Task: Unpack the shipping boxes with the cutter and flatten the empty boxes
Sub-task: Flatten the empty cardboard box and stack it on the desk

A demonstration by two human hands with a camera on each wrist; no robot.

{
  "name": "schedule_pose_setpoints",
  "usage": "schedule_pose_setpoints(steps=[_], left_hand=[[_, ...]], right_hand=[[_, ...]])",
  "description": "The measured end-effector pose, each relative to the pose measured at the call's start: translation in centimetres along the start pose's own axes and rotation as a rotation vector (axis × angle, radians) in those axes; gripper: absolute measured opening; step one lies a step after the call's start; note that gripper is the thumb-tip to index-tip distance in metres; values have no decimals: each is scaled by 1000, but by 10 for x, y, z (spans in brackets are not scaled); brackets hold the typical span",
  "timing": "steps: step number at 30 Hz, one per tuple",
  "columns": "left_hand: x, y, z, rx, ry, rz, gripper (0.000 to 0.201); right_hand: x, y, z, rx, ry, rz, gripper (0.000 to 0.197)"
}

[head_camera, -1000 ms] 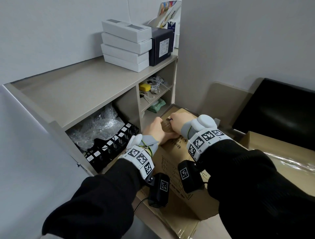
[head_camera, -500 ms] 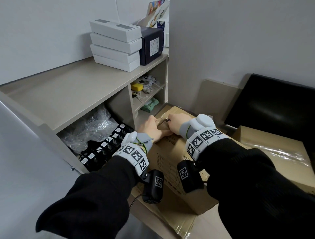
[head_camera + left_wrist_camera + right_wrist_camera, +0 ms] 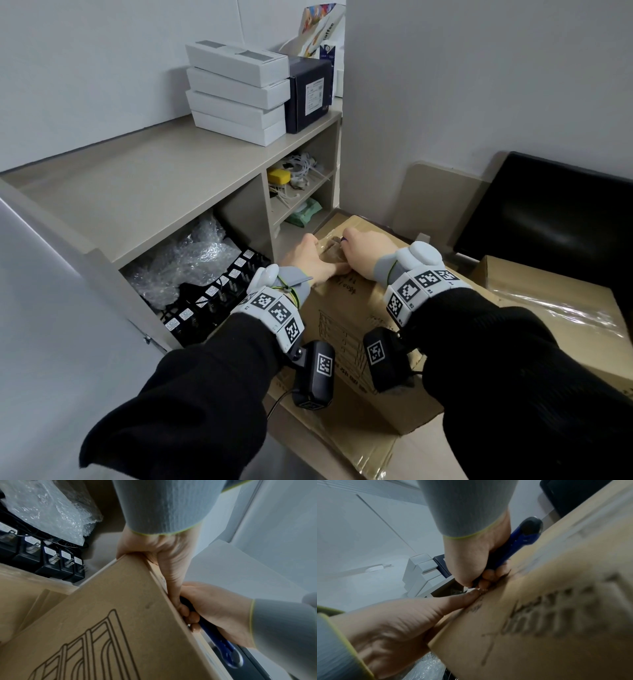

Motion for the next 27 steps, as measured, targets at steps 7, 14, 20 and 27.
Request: schedule_pose_setpoints(steps=[7,14,20,27], left_hand=[[-1,1,0,12,24,-2,63],[-1,2,1,27,5,7,61],[-1,2,-1,5,-19,3,74],[-2,3,-2,13,-55,-26,78]], right_hand=[[-8,-5,4,-46,64,-1,29],[-17,-3,12,-100,253,35,30],[-13,1,4,-83,184,91,31],[-8,21,-9,-65,208,134,33]])
Point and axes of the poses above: each hand's wrist, its own y-axis away from the middle knuckle, its own x-axis out of the palm, z = x × y, the point moved 3 cm from there along -y, towards the middle knuckle, and after that the axes turned 8 degrees about y, right-handed, at the moved point
